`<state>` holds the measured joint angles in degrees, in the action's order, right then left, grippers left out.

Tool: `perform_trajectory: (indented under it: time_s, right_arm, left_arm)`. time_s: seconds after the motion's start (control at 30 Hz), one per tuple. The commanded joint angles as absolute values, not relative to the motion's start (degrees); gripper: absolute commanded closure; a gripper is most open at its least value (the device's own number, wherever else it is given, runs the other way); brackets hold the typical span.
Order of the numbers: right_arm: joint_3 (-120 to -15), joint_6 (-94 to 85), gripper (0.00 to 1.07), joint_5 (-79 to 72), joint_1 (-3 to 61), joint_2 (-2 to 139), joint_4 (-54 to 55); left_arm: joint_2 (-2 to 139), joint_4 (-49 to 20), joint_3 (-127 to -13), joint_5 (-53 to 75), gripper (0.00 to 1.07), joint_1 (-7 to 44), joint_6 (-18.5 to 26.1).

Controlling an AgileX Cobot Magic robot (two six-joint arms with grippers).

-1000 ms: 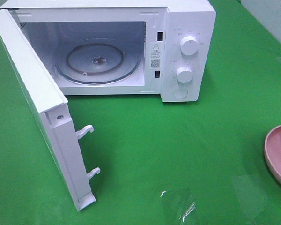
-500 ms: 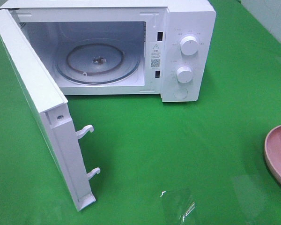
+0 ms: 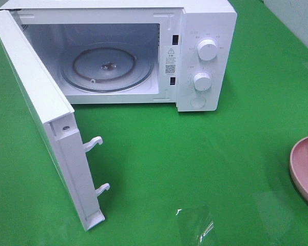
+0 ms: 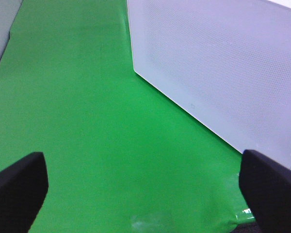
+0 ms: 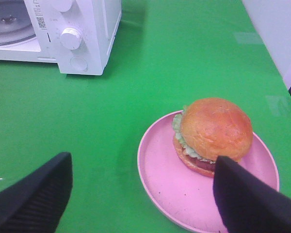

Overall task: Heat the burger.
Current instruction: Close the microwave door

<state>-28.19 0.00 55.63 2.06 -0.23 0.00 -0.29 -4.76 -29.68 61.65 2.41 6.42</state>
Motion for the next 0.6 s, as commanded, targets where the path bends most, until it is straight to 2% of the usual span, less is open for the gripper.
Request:
perform_trajectory:
  time_s: [0.03,0.6]
  right_arm:
    - [-28.13,0.0,0.32,55.0,1.66,-1.78,-0.57]
    - [-28.13,0.0,0.32,55.0,1.66,-1.78,-0.57]
  left_arm:
    - [-0.63,-4.98,-29.68,61.31,0.07,2.29,6.25]
    - [-0.63,-4.98,-29.68,61.31,0.07,2.29,6.25]
